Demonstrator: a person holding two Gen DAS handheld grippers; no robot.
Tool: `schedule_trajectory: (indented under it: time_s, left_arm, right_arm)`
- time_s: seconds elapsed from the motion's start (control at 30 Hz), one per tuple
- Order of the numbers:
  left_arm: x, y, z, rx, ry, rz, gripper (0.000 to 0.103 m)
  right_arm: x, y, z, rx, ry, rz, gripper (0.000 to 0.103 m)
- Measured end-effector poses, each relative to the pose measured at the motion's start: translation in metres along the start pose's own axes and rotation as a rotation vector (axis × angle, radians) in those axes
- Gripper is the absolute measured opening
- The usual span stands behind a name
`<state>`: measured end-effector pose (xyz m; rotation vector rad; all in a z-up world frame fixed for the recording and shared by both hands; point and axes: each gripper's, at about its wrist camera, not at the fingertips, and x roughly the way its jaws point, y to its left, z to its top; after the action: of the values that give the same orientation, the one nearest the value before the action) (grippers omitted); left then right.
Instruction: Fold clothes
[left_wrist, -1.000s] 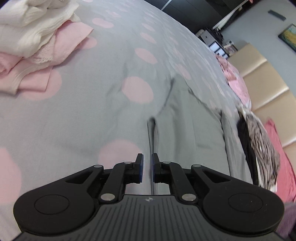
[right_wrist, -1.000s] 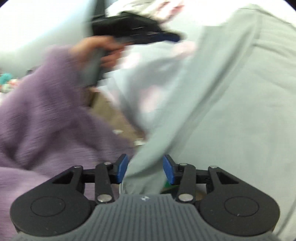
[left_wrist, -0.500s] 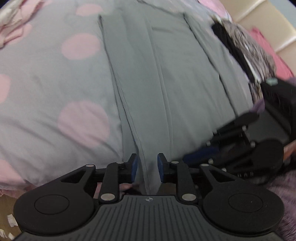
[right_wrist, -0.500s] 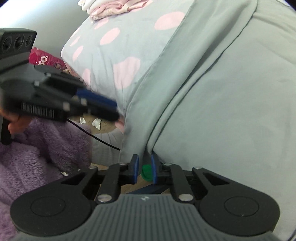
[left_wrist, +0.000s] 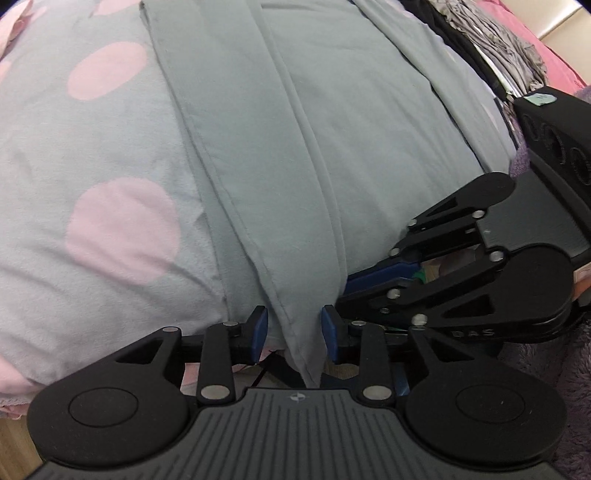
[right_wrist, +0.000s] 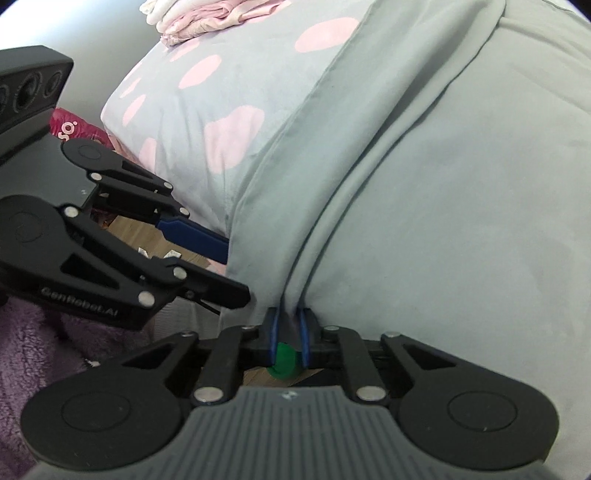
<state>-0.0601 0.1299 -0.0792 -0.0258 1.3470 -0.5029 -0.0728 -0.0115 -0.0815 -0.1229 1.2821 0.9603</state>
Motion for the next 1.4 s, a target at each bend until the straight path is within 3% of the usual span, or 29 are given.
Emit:
schedule_trajectory:
  time_s: [0.07,0.17,0.53,0.87,0.93,1.03,1.23,1.4]
  left_arm:
    - [0.0,-0.001,0.001,0.005,-0.006,0.006,0.012]
    - [-0.006,0.002,-0.001,-0.01,-0.018,-0.008,0.004]
    - [-0.022,0.018,-0.01,-0.124,0.005,0.047,0.002]
    - [-0.009,0.024,-0.007,-0.137,0.063,0.068,0.003]
    - [-0.014,0.025,-0.006,-0.141,0.057,0.074,0.004]
    - [-0.033,0.031,-0.002,-0.167,-0.003,0.045,0.018]
    - [-0.051,0.049,0.016,-0.224,-0.139,0.051,0.019]
    - [-0.041,0.069,0.028,-0.275,-0.207,0.023,0.019]
  right_arm:
    - [0.0,-0.007,-0.003,0.005,-0.003,0.002,0.001]
    - [-0.009,-0.015,-0.014,0.007,-0.012,0.009,0.0]
    - [-0.03,-0.013,-0.03,0.138,0.033,0.088,0.0]
    - [-0.032,-0.018,-0.037,0.14,0.088,-0.011,0.0]
    - [-0.034,-0.022,-0.036,0.155,0.091,-0.031,0.005]
    - [-0.049,-0.028,-0.029,0.168,0.036,-0.051,0.005]
    - [-0.077,-0.052,-0.008,0.246,-0.119,-0.061,0.006]
    - [-0.076,-0.065,0.002,0.329,-0.214,-0.002,0.013]
